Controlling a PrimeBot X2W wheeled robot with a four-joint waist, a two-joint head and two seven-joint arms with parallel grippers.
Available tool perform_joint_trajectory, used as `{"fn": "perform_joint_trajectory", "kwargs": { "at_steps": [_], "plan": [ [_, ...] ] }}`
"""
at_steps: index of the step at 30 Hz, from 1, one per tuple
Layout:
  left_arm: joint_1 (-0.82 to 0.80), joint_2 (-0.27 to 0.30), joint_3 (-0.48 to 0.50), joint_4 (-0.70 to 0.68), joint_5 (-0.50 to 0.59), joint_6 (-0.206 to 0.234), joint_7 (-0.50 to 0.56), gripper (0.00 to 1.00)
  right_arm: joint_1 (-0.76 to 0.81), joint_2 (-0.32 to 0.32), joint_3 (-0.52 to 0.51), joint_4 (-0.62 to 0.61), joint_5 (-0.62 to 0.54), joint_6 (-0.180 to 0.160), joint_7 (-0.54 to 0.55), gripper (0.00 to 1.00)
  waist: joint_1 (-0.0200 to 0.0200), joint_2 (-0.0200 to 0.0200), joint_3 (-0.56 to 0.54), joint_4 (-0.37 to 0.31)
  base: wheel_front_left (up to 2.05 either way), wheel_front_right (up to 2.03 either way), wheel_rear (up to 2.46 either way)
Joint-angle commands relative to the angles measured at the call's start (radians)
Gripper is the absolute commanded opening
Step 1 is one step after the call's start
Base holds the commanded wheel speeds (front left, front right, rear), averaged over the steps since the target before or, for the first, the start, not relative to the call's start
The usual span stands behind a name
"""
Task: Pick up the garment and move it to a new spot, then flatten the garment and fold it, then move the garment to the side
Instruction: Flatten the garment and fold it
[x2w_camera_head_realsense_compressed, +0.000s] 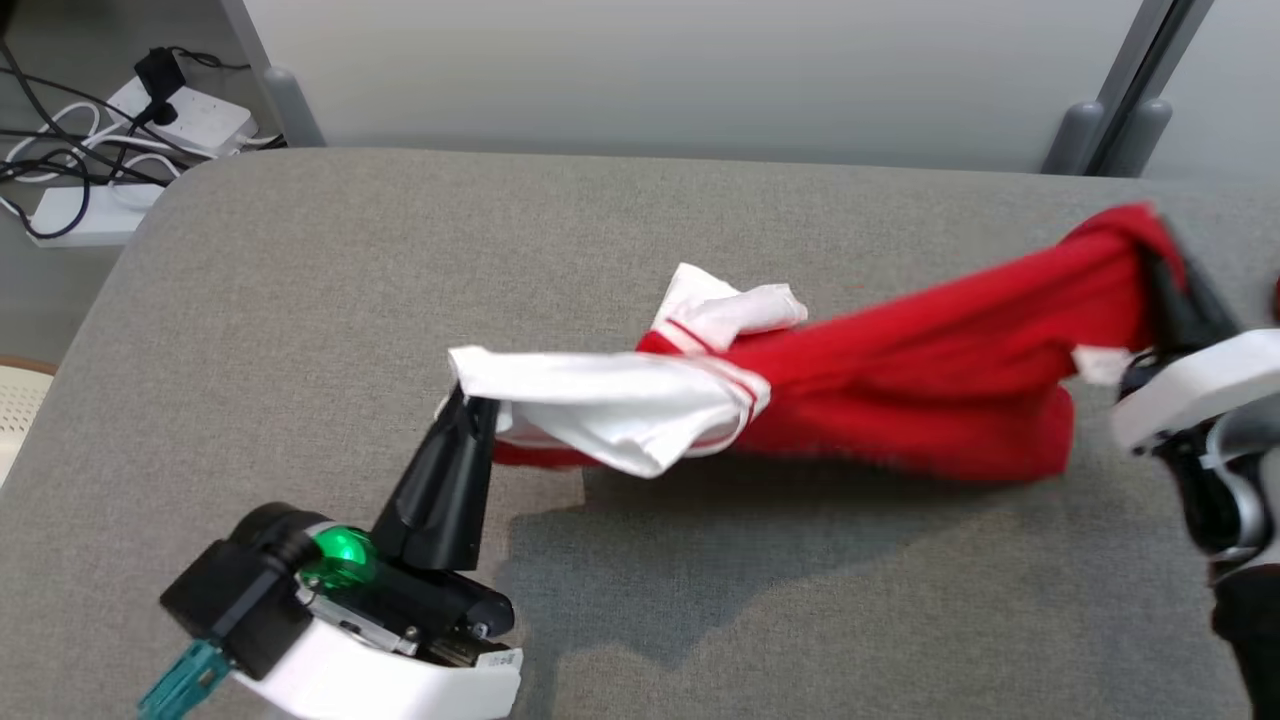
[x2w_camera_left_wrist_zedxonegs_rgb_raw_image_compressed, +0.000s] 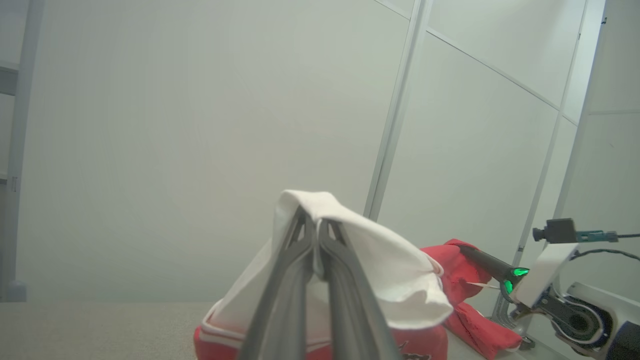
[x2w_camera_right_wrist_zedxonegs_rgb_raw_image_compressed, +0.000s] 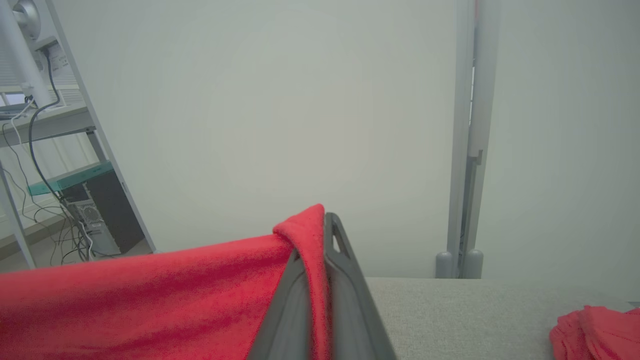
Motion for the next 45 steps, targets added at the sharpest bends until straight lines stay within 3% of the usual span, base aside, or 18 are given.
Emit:
{"fn": "perform_joint_trajectory", "kwargs": {
  "at_steps": [1, 5, 6, 11, 19, 27, 31, 37, 45],
  "plan": [
    [-0.027, 0.007, 0.021, 0.002, -0.028, -0.006, 0.007, 0.0, -0.03, 0.013, 0.048, 0.023, 0.015, 0.0, 0.052, 0.0, 0.0, -0.0001, 0.015, 0.006, 0.0, 0.0, 0.0],
    [-0.081, 0.0, -0.009, 0.132, -0.078, -0.011, -0.011, 0.0, -0.123, 0.057, 0.127, 0.204, 0.007, 0.0, 0.085, 0.0, 0.0, -0.0001, 0.047, 0.017, 0.0, 0.0, 0.0],
    [-0.101, -0.001, -0.013, 0.169, -0.079, -0.012, -0.025, 0.0, -0.148, 0.069, 0.138, 0.254, -0.005, 0.0, 0.062, 1.0, 0.0, -0.0001, 0.053, 0.02, 0.0, 0.0, 0.0],
    [-0.179, -0.008, 0.009, 0.354, -0.043, 0.007, -0.082, 0.0, -0.231, 0.125, 0.168, 0.415, -0.023, 0.0, -0.086, 1.0, 0.0, -0.0001, 0.07, 0.02, 0.0, 0.0, 0.0],
    [-0.173, -0.006, 0.06, 0.466, -0.037, 0.002, -0.103, 0.0, -0.142, 0.089, 0.218, 0.462, -0.01, 0.0, -0.142, 1.0, 0.0, -0.0001, 0.073, -0.01, 0.0, 0.0, 0.0],
    [-0.116, -0.001, 0.115, 0.404, -0.021, -0.004, -0.104, 0.0, -0.036, 0.041, 0.206, 0.384, 0.057, 0.0, -0.148, 1.0, 0.0, -0.0001, 0.081, -0.004, 0.0, 0.0, 0.0],
    [-0.099, 0.005, 0.154, 0.37, 0.001, -0.003, -0.105, 0.0, 0.011, -0.01, 0.057, 0.308, 0.014, 0.0, -0.148, 1.0, 0.0, -0.0001, 0.086, 0.003, 0.0, 0.0, 0.0],
    [-0.099, 0.004, 0.188, 0.355, 0.016, -0.005, -0.105, 0.0, 0.109, 0.033, -0.093, 0.186, -0.045, 0.0, -0.148, 1.0, 0.0, -0.0001, 0.096, -0.007, 0.0, 0.0, 0.0],
    [-0.109, -0.008, 0.243, 0.326, 0.049, 0.006, -0.105, 0.0, 0.248, 0.037, 0.091, -0.006, 0.062, 0.0, -0.148, 1.0, 0.0, -0.0001, 0.107, -0.026, 0.0, 0.0, 0.0]
  ]
}}
